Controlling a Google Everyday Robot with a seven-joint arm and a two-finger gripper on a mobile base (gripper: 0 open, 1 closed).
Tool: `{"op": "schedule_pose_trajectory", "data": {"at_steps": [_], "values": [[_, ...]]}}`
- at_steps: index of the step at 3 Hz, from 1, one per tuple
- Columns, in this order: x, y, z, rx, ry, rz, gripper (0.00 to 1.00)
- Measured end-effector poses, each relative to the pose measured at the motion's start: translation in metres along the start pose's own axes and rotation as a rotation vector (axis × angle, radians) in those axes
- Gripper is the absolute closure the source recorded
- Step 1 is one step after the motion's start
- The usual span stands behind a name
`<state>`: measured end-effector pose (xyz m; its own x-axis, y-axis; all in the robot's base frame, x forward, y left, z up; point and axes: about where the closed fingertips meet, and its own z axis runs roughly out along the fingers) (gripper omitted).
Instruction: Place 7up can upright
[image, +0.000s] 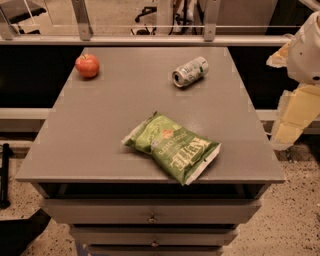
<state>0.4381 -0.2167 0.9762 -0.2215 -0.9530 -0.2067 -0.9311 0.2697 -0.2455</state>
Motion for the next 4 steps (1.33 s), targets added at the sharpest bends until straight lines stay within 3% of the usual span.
{"op": "schedule_pose_trajectory", "data": {"at_steps": [1,2,3,4], "values": [[0.0,0.0,0.0,0.0,0.0,0.0,0.0],[-0.001,-0.025,0.009,0.028,-0.039,-0.037,0.0],[-0.005,-0.088,0.043,0.067,-0.061,-0.132,0.0],[-0.014,-0.136,0.071,0.089,-0.07,-0.222,0.0]]}}
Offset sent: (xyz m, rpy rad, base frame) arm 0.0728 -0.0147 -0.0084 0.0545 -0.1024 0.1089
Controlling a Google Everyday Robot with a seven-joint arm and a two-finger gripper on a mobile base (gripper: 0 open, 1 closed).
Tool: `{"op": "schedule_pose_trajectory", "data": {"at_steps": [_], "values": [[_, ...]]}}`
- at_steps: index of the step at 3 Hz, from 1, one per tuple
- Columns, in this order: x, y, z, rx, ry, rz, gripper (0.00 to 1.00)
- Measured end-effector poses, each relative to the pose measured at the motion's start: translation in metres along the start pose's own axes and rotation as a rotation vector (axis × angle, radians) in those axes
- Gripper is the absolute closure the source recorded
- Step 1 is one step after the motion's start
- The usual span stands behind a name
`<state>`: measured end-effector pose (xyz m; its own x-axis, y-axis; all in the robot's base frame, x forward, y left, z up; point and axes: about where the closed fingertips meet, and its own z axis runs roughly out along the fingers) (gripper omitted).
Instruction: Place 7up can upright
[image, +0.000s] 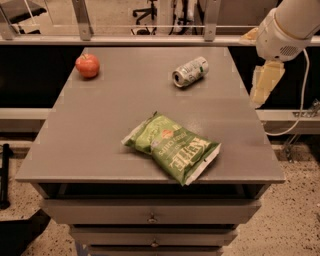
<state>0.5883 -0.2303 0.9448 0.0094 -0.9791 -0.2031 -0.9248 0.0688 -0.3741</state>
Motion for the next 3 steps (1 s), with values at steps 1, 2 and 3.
{"op": "schedule_pose_trajectory", "data": {"at_steps": [1,2,3], "values": [[-0.01,-0.043,0.034,0.012,-0.006,-0.139,0.0],[-0.031,-0.08,0.065,0.021,-0.038,-0.301,0.0],[-0.058,-0.104,0.088,0.028,-0.076,-0.433,0.0]]}}
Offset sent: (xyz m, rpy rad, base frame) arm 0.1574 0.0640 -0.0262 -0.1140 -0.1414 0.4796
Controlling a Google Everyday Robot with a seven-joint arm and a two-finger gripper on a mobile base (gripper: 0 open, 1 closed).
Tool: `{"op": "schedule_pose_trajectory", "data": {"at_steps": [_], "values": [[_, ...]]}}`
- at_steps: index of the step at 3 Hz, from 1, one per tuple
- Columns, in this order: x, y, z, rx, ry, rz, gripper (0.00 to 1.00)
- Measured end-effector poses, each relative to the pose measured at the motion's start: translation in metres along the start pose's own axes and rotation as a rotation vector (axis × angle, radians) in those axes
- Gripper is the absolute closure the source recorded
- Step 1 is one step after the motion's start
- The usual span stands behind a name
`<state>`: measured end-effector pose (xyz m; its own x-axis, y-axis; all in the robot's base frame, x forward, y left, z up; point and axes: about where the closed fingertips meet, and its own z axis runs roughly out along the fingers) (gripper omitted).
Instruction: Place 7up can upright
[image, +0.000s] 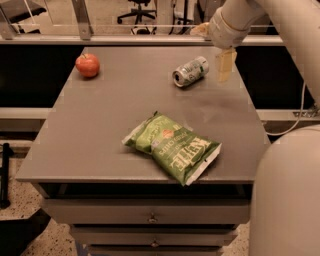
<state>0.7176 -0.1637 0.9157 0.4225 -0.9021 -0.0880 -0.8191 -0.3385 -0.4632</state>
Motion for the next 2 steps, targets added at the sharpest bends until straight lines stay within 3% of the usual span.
{"op": "schedule_pose_trajectory", "data": {"at_steps": [1,2], "values": [[-0.01,-0.02,0.021,-0.002,-0.036,-0.094,0.0],[-0.026,-0.025,0.053,-0.062,-0.079,-0.179,0.0]]}}
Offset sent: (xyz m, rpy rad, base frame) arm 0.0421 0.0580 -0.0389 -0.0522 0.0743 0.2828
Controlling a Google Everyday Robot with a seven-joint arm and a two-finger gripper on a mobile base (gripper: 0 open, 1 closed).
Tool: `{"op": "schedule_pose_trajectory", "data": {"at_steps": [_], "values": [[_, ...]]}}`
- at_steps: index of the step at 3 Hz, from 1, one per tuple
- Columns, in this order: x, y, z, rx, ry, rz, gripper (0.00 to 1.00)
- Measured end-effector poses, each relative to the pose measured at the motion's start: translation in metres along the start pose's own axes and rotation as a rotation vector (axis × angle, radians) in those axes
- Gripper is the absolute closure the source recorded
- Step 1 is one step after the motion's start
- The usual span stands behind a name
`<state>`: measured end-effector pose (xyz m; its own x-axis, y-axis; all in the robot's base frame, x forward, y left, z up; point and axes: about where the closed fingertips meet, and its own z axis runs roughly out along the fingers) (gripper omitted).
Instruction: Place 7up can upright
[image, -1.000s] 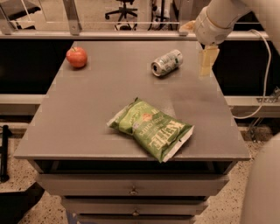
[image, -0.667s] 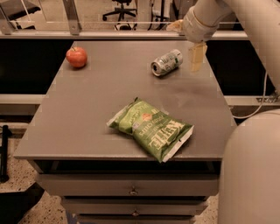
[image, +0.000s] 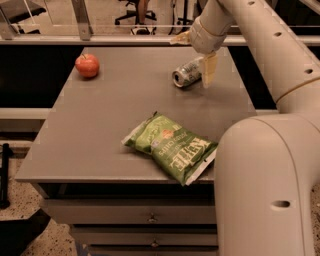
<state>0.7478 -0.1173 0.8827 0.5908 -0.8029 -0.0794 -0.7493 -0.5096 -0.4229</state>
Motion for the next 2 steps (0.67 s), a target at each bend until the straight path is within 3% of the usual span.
{"op": "schedule_pose_trajectory", "data": {"at_steps": [1,2], "values": [[-0.01,-0.001,0.027,-0.069,-0.033,-0.045,0.03],[-0.017,0.0,0.044,-0.118,-0.057,-0.067,0.34]]}}
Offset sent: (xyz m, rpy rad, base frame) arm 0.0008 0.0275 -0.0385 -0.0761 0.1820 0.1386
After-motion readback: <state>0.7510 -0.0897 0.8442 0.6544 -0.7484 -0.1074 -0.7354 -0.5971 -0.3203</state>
